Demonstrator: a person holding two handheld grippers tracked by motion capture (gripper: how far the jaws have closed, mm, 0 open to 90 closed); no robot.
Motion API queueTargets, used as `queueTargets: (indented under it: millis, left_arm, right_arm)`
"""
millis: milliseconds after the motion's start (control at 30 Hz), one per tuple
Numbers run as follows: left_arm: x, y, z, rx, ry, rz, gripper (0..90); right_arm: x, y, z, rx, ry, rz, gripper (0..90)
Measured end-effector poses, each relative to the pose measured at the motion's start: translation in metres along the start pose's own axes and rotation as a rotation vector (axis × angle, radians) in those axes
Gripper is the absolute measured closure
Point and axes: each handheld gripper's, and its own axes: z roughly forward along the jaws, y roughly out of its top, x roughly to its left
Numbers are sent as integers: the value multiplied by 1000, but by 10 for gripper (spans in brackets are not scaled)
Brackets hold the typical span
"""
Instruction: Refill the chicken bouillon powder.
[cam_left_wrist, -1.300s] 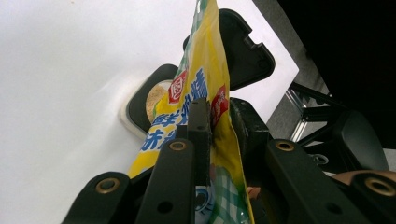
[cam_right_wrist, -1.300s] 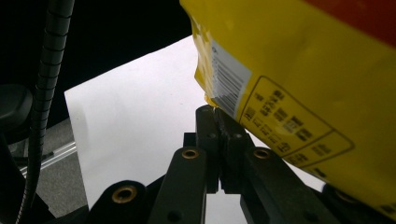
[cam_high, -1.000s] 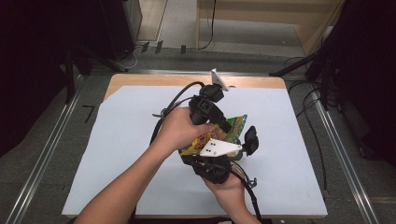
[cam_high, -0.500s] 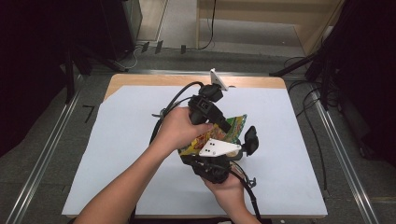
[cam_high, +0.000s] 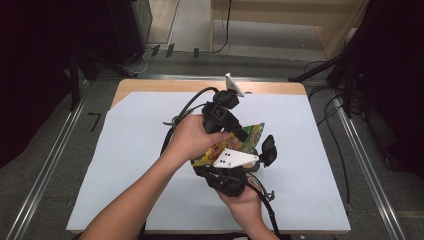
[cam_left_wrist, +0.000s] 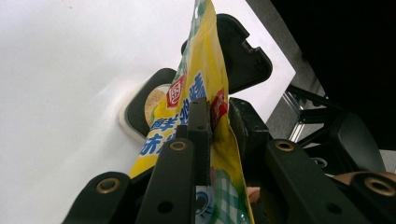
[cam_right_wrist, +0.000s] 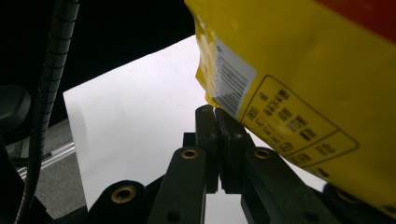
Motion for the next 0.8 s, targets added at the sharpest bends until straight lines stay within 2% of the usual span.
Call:
queueTargets:
  millis: [800]
  left_arm:
    - [0, 0, 0, -3, -3, 4, 796]
  right_arm:
    - [1, 0, 0, 2, -1, -1, 898]
